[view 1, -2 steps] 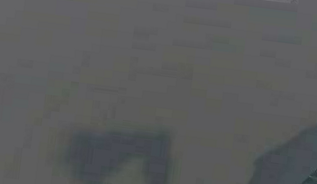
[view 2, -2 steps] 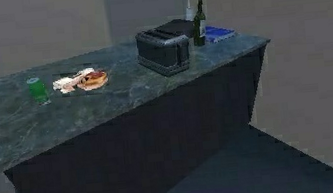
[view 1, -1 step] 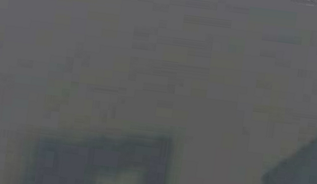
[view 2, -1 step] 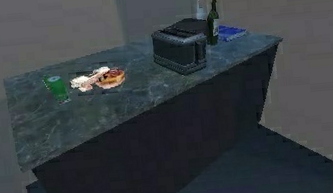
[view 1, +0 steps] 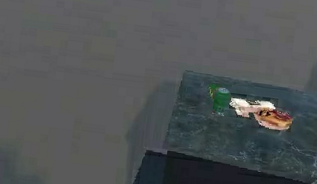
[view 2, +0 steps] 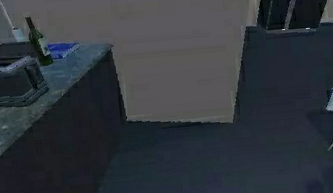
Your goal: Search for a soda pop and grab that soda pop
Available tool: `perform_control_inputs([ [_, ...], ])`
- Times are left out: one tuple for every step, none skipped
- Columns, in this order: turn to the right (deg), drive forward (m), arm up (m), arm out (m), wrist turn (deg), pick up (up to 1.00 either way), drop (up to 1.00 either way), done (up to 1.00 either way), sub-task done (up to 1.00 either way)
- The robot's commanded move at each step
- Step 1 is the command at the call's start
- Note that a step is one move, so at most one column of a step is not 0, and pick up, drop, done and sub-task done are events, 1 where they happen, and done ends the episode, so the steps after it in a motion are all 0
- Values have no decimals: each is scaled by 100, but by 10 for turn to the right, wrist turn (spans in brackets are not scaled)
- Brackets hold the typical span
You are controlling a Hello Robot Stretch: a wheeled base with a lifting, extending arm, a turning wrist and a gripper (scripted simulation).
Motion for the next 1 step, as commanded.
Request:
perform_control_inputs([
  [450,0,0,0,0,0,0,0,0],
])
